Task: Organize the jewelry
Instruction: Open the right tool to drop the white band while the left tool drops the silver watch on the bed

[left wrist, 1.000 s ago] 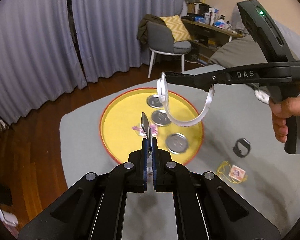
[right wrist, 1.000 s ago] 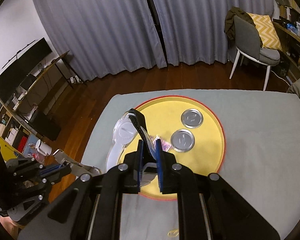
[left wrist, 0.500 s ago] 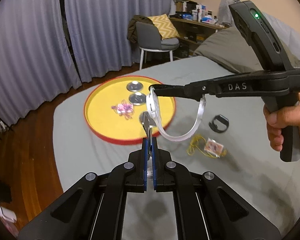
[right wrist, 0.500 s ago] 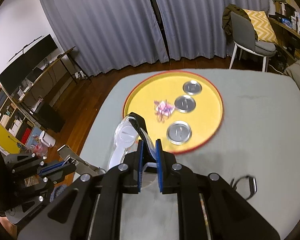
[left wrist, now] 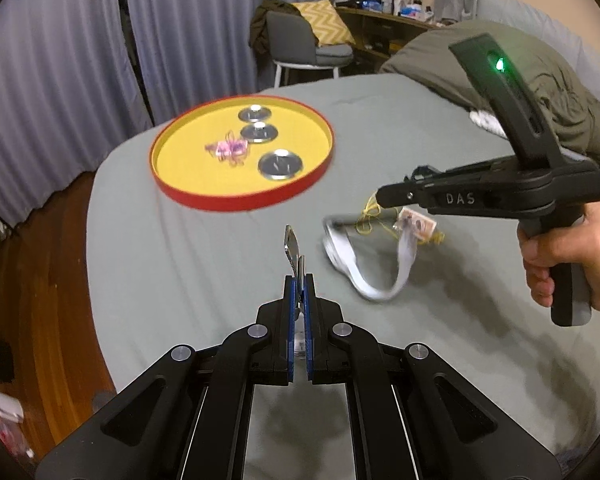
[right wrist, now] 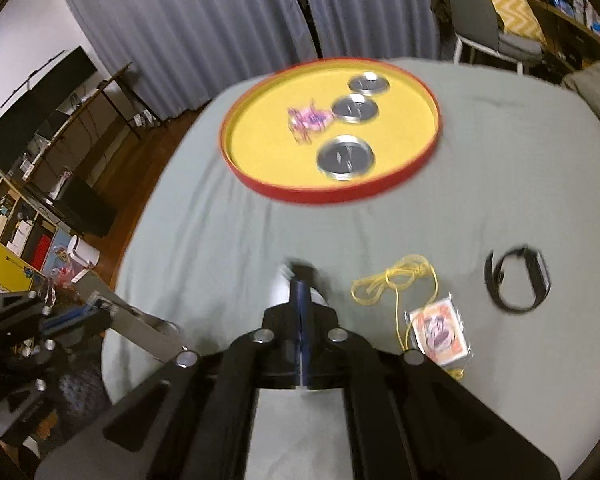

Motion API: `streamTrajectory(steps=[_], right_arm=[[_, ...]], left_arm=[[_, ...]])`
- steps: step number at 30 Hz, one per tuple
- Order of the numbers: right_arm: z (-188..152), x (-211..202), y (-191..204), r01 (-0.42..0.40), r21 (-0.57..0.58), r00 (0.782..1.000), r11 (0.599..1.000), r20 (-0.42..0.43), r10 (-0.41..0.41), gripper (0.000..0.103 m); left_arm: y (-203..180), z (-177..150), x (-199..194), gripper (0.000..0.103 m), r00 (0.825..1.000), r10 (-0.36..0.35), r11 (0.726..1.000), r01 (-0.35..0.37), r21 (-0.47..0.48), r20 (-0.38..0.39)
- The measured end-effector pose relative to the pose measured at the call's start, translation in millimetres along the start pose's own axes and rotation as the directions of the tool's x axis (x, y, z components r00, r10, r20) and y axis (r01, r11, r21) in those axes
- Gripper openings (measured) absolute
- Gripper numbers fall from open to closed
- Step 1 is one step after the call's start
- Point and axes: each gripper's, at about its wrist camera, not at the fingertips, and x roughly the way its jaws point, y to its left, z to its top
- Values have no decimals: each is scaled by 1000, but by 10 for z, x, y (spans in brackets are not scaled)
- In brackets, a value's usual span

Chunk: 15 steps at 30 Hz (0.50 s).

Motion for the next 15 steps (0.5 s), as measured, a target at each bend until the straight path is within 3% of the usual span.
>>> streamTrajectory(steps=[8,15], right_arm=[[-361,317,-308,40,33,996,999,-79,-38,1],[-456,398,-365,38,39,994,998,-103,-34,1]], left_arm=[[-91,-141,198,4,999,-16,1000,16,-9,-31],[-126,-202,341,4,998,-23,1000,23,-10,-63]])
